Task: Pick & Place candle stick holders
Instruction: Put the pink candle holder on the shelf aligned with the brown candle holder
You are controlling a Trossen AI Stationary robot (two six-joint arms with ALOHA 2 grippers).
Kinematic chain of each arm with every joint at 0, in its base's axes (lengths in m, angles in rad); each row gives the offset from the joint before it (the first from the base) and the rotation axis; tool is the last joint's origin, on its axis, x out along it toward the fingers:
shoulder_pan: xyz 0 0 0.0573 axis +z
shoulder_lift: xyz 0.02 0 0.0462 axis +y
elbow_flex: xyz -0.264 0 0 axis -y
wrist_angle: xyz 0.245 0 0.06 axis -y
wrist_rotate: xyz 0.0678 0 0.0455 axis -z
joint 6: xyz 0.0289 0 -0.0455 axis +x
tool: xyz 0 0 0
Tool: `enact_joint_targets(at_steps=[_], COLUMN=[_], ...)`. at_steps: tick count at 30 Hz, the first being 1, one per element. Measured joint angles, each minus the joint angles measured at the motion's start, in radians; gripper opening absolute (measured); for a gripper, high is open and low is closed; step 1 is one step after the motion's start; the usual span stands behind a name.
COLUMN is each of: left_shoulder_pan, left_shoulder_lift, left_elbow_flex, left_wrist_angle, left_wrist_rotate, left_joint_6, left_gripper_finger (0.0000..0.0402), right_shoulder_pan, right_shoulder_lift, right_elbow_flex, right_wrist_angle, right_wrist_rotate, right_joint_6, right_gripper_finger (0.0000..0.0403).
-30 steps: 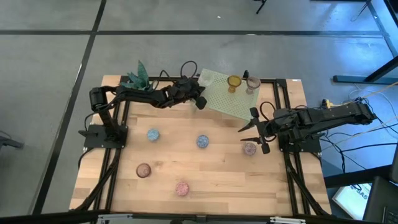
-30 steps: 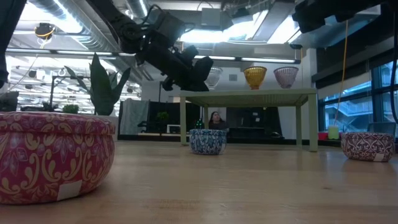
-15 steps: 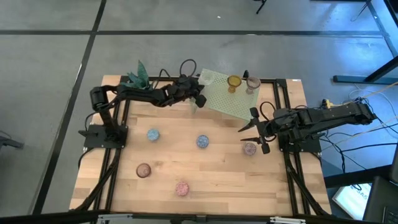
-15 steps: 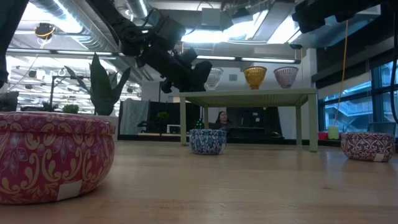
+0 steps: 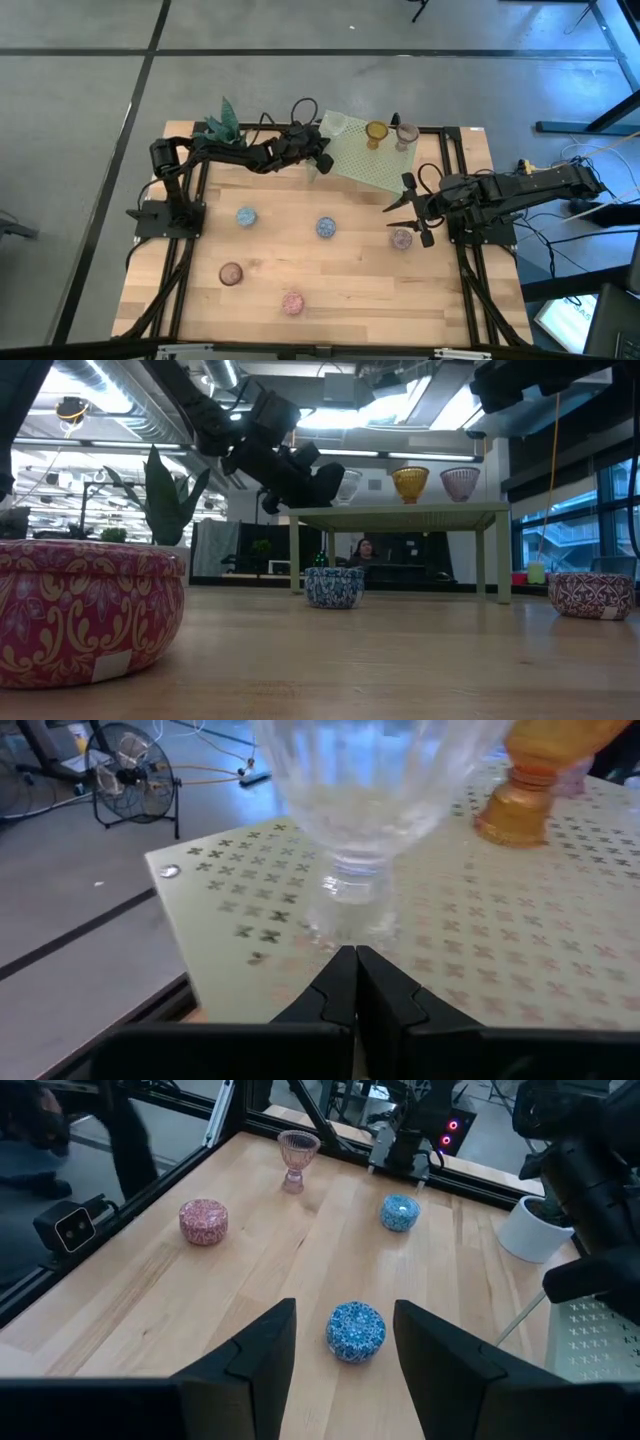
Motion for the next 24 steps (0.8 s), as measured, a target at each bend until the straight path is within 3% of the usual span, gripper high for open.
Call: enact_joint_targets(at_steps=[5, 9, 16, 24], left_shoulder_pan=[-0.037, -0.058, -0.129, -0.293], left_shoulder_lift=[0.0, -0.008, -0.1, -0.325], left_elbow_flex=[0.0, 0.0, 0.0, 0.0], left_wrist_angle=[0.002, 0.013, -0.011, -0.349], left_wrist_rotate=[-0.014, -0.095, -0.063, -0.057], left_joint_6=[0.03, 0.079, 0.088, 0.057], left_gripper_finger=[0.0002, 0.0001, 0.0002, 0.0005], right_shoulder_pan=[0.0, 0.0, 0.0, 0.0], right_shoulder_lift=[0.0, 0.0, 0.0, 0.0], right_elbow_flex=[0.0, 0.0, 0.0, 0.0], right_wrist_angle=[0.0, -0.001, -0.002, -0.014], right_wrist_rotate=[0.0, 0.0, 0.0, -0.002], right_joint_6=[0.0, 0.0, 0.0, 0.062], right_gripper_finger=[0.0173, 0.0173, 0.0173, 0.0173])
